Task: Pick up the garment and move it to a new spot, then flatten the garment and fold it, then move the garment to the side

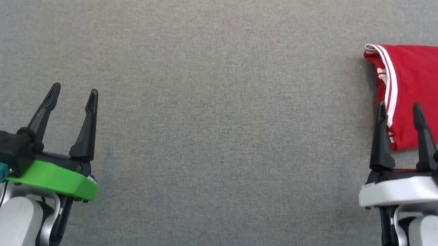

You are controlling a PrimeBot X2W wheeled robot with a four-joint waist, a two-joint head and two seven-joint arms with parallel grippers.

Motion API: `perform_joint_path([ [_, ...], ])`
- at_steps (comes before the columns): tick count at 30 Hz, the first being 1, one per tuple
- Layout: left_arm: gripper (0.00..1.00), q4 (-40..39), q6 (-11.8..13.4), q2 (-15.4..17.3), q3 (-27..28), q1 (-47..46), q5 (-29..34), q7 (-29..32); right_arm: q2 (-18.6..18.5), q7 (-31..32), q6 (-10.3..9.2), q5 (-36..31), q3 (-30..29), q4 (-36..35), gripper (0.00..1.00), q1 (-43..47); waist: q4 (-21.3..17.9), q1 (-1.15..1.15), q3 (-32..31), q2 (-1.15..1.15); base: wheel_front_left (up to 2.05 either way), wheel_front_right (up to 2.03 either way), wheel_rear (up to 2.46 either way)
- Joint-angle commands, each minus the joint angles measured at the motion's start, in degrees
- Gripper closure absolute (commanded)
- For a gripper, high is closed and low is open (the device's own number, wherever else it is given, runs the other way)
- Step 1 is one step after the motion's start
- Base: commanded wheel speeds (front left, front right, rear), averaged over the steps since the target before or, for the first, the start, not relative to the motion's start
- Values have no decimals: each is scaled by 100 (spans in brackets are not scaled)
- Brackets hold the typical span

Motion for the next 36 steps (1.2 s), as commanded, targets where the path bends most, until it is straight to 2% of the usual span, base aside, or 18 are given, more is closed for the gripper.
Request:
perform_joint_path([
  [1,0,32,-12,-13,15,149,-52,-31,32,41,-9,-30,29,-89,0,226,194,0,-414,0,0,0,0],
  [7,0,93,-58,2,-18,484,-27,-51,179,187,-9,-127,48,-330,0,965,286,0,-874,0,0,0,0],
  [16,0,-38,176,64,-4,1118,10,-16,315,467,-9,-291,-1,-857,0,1889,373,0,-1451,0,0,0,0],
  [26,0,-174,286,180,12,1453,-37,70,351,743,-9,-366,-44,-1416,0,2183,548,0,-1619,0,0,0,0],
  [36,0,-152,258,200,-34,1353,-58,75,359,858,-9,-362,-132,-1490,0,2357,659,0,-1629,0,0,0,0],
])
